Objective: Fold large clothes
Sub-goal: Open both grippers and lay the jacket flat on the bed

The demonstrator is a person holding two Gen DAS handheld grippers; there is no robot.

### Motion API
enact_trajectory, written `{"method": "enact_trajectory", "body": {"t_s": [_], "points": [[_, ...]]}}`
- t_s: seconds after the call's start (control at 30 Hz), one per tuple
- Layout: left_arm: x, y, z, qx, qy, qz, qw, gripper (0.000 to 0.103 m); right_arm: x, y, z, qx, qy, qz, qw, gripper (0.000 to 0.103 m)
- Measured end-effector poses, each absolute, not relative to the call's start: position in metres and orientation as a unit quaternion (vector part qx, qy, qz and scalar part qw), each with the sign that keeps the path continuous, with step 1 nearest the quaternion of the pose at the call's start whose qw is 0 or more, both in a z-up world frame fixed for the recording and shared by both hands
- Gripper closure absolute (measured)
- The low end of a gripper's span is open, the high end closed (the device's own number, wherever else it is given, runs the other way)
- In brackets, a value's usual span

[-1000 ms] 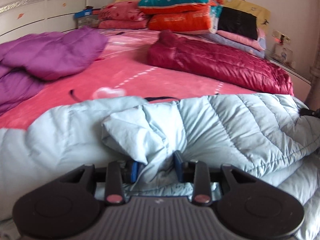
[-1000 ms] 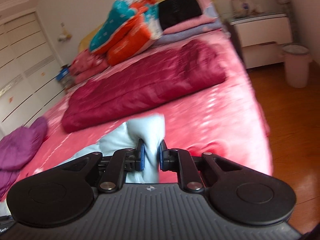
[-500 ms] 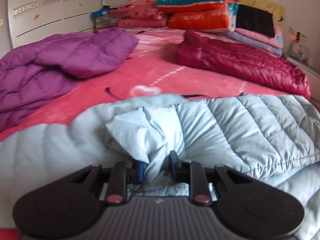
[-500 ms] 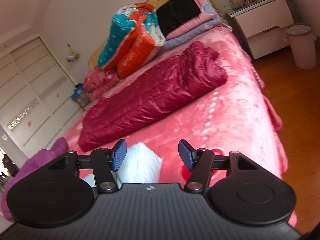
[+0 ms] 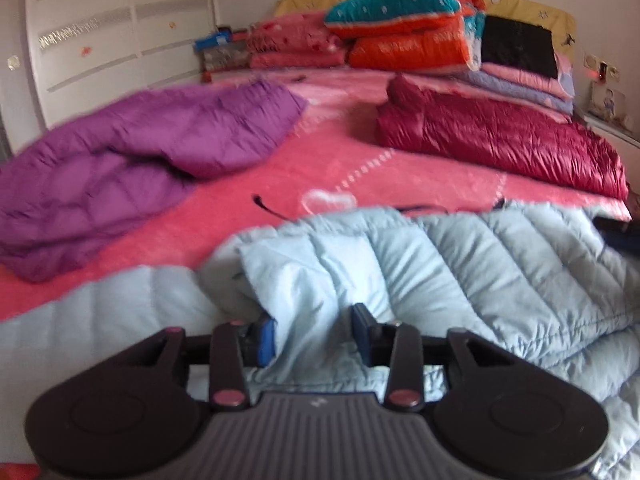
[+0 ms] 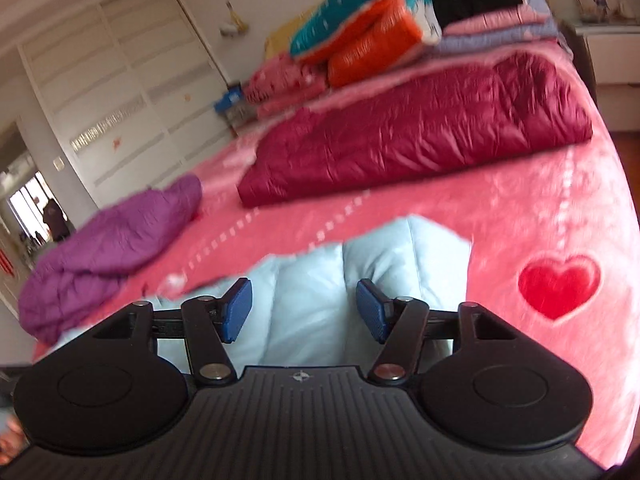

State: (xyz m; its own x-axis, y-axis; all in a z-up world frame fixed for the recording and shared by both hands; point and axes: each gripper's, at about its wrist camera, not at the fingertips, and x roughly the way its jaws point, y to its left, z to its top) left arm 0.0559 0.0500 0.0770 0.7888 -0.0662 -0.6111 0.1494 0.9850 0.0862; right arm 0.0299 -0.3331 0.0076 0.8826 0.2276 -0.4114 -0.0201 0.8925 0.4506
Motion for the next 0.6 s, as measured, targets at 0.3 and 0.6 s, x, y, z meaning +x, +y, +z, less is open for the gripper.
{"method": "enact_trajectory", "body": {"t_s": [0.3, 0.6], "points": [[0.055, 0.028, 0.104, 0.067, 0.27, -0.058, 0.959, 0.038, 0.04, -0.308, -0.003, 0.165, 0.26, 0.056, 0.95, 0.0], [0.093, 0.014, 0.038, 0.067, 0.308, -0.05, 0.948, 0.035, 0.051, -0.281, -0.014, 0.075, 0.277, 0.037, 0.957, 0.0]]}}
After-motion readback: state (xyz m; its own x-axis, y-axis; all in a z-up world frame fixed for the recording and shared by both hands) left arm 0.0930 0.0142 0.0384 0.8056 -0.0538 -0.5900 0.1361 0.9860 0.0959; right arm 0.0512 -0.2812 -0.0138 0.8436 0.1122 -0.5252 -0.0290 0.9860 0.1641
